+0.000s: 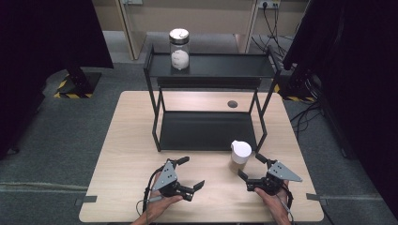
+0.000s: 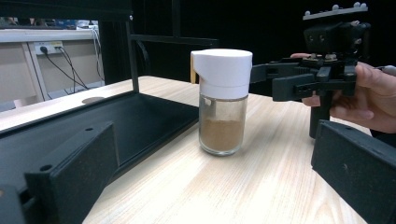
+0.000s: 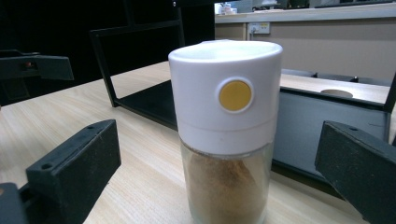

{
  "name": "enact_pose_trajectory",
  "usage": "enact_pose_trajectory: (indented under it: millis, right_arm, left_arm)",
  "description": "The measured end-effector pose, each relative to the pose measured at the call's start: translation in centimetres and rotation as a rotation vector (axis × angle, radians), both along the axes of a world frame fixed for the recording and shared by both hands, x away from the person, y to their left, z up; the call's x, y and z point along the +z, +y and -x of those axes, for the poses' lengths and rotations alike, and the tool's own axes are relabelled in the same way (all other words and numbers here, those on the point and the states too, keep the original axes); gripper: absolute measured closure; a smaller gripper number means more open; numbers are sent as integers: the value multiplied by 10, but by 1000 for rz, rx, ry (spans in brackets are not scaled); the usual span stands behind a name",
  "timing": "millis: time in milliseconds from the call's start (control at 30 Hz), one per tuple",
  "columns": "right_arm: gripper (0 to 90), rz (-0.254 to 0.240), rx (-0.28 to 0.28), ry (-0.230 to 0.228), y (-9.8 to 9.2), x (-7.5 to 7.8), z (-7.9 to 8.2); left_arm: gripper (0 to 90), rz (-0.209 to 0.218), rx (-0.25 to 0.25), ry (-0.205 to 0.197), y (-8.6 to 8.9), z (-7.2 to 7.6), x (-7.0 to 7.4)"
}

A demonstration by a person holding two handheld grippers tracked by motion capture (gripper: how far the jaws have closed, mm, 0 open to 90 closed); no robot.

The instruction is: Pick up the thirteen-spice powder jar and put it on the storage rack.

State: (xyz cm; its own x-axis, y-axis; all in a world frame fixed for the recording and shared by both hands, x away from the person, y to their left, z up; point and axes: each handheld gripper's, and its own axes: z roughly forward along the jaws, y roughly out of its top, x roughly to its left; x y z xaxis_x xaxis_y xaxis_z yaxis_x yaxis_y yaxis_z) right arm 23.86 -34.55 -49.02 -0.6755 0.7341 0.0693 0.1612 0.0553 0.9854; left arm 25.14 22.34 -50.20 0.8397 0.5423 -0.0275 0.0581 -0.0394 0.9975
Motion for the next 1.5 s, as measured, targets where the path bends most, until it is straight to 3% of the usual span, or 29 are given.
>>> enact_pose_trajectory:
  millis: [633,833,1500]
  right_arm:
    - [46,37,4,16,19,4,-19]
    - [116,50,-21,37,23,5,-24]
    - [305,98,-32,37,33,7,-31]
  left_arm:
    - [4,-6,10,9,0,-1,-1]
    - [4,-6,8,9,0,0,-1]
    - [4,-4,12,12,0,0,-2]
